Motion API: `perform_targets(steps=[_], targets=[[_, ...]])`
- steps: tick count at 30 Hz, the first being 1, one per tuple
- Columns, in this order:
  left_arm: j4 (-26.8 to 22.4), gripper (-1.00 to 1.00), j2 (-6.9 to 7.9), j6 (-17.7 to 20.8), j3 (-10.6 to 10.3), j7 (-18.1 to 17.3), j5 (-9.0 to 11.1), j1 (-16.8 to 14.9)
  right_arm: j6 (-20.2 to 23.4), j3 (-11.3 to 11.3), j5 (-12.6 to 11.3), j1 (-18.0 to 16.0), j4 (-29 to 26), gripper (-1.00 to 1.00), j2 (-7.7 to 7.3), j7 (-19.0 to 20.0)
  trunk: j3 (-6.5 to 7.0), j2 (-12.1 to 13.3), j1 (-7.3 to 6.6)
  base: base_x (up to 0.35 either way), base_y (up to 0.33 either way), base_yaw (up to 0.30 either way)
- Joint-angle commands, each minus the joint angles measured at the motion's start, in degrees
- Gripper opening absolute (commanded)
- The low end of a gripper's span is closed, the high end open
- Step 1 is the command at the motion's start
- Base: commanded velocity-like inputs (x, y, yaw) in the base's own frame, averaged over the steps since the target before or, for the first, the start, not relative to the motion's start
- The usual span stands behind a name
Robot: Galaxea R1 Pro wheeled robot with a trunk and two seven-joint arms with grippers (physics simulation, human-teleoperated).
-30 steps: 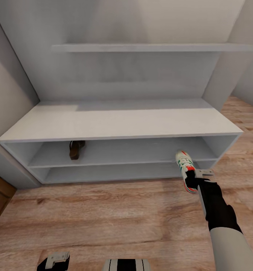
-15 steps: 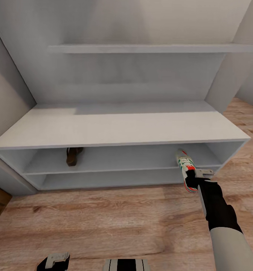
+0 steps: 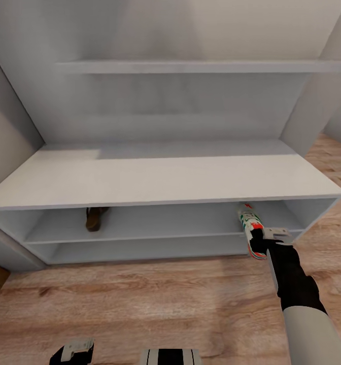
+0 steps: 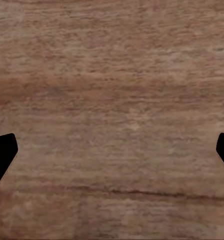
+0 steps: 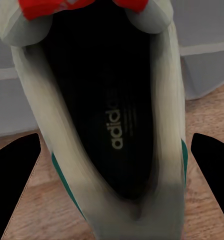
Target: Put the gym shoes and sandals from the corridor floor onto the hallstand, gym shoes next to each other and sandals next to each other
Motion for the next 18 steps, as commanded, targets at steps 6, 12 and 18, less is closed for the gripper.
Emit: perform_targets(steps=[6,12,18], targets=[[0.1,1.0,-0.08,-0.23,0.36,-0.01,-0.61,-0.04,0.25,-0.07,0.58,-0.03,-0.07,-1.0,0.01,0.53,-0.04,-0.01,0.01,0.287,0.0,0.0],[0.25,1.0,-0.11,-0.23,0.36,-0.01,-0.64,-0.04,0.25,-0.07,0.58,-0.03,-0.07,-1.0,0.01,0.53,-0.04,-0.01,0.01,0.117,0.0,0.0],[0.29,1.0,-0.11,-0.23,0.36,-0.01,-0.63,-0.04,0.25,-0.07,0.58,-0.03,-0.07,-1.0,0.01,0.53,-0.04,-0.01,0.01,0.116,0.0,0.0]])
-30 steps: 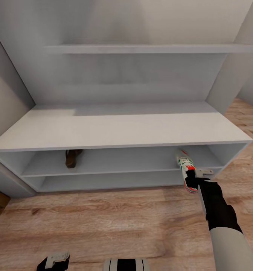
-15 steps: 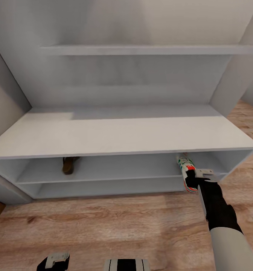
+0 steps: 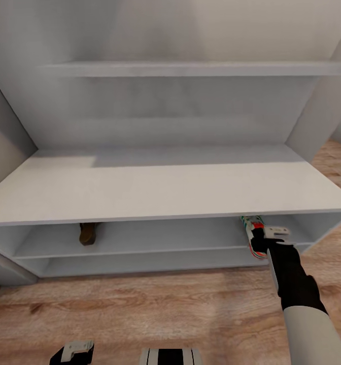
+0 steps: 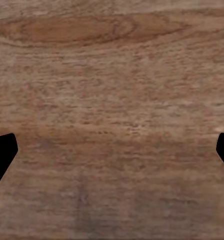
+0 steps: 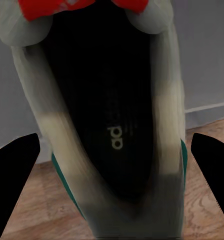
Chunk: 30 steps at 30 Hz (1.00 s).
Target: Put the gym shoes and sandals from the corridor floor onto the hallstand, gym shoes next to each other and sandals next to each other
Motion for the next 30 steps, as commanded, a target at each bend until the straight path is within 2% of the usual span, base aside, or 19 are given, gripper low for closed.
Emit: perform_targets(steps=[1,20,30], targets=[[0.0,1.0,-0.05,-0.23,0.36,-0.01,-0.61,-0.05,0.3,-0.04,-0.36,0.0,0.54,-1.0,0.02,0.6,-0.05,-0.01,0.03,0.245,0.0,0.0],[0.06,1.0,-0.05,-0.23,0.36,-0.01,-0.6,-0.05,0.3,-0.04,-0.36,0.0,0.54,-1.0,0.02,0.6,-0.05,-0.01,0.03,0.095,0.0,0.0],[0.07,1.0,-0.05,-0.23,0.36,-0.01,-0.58,-0.05,0.3,-0.04,-0.36,0.0,0.51,-1.0,0.02,0.6,-0.05,-0.01,0.03,0.013,0.0,0.0]])
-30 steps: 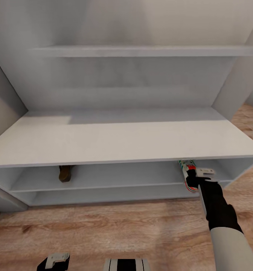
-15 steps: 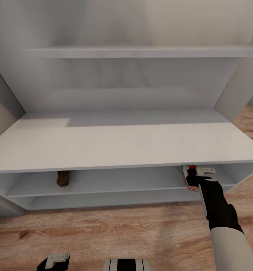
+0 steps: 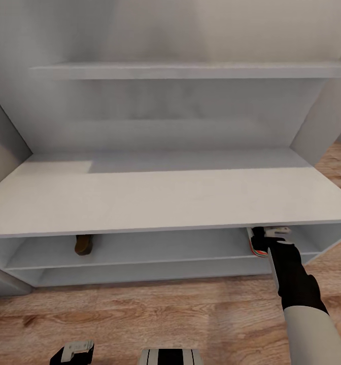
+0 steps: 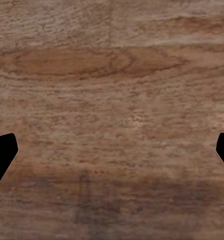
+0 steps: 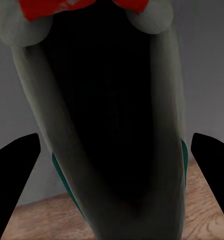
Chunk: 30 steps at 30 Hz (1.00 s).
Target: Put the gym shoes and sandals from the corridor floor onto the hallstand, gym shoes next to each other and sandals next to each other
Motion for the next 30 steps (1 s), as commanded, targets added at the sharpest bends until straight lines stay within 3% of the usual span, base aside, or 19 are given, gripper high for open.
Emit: perform_targets(steps=[1,30], targets=[[0.04,1.0,-0.04,-0.22,0.36,-0.01,-0.58,-0.04,0.27,-0.07,0.14,0.0,1.51,-1.0,0.01,0.55,-0.05,-0.01,0.0,0.0,0.0,0.0],[-0.22,1.0,-0.04,-0.22,0.36,-0.01,-0.59,-0.04,0.27,-0.07,0.14,0.0,1.46,-1.0,0.01,0.55,-0.05,-0.01,0.0,0.048,0.0,0.0]])
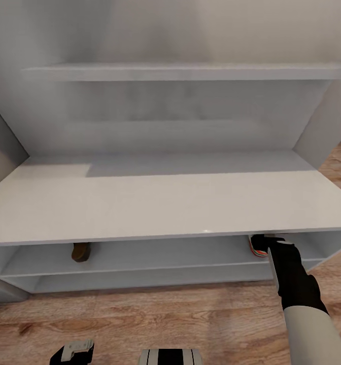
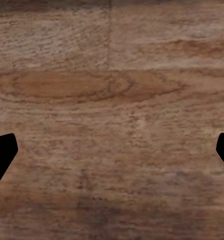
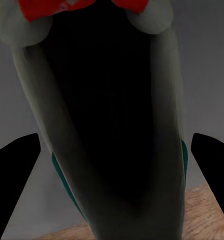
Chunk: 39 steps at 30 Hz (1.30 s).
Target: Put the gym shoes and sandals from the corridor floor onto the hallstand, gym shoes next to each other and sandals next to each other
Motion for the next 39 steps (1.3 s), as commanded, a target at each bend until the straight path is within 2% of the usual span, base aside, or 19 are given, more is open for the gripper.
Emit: perform_targets(steps=[1,10,11,27,39], targets=[[0.04,1.0,-0.04,-0.22,0.36,-0.01,-0.59,-0.03,0.26,-0.08,0.33,0.0,1.46,-1.0,0.01,0.55,-0.05,-0.01,0.0,0.022,0.0,0.0],[0.04,1.0,-0.04,-0.22,0.36,-0.01,-0.6,-0.03,0.26,-0.08,0.33,0.0,1.46,-1.0,0.01,0.55,-0.05,-0.01,0.0,0.083,0.0,0.0],[0.04,1.0,-0.04,-0.22,0.36,-0.01,-0.61,-0.03,0.26,-0.08,0.33,0.0,1.46,1.0,0.01,0.55,-0.05,-0.01,0.0,0.018,0.0,0.0],[-0.12,1.0,-0.04,-0.22,0.36,-0.01,-0.58,-0.03,0.26,-0.08,0.33,0.0,1.47,1.0,0.01,0.55,-0.05,-0.01,0.0,-0.013,0.0,0.0],[-0.12,1.0,0.0,-0.22,0.36,-0.01,-0.58,-0.03,0.26,-0.08,0.33,0.0,1.47,1.0,0.01,0.55,-0.05,-0.01,0.0,-0.274,0.0,0.0]])
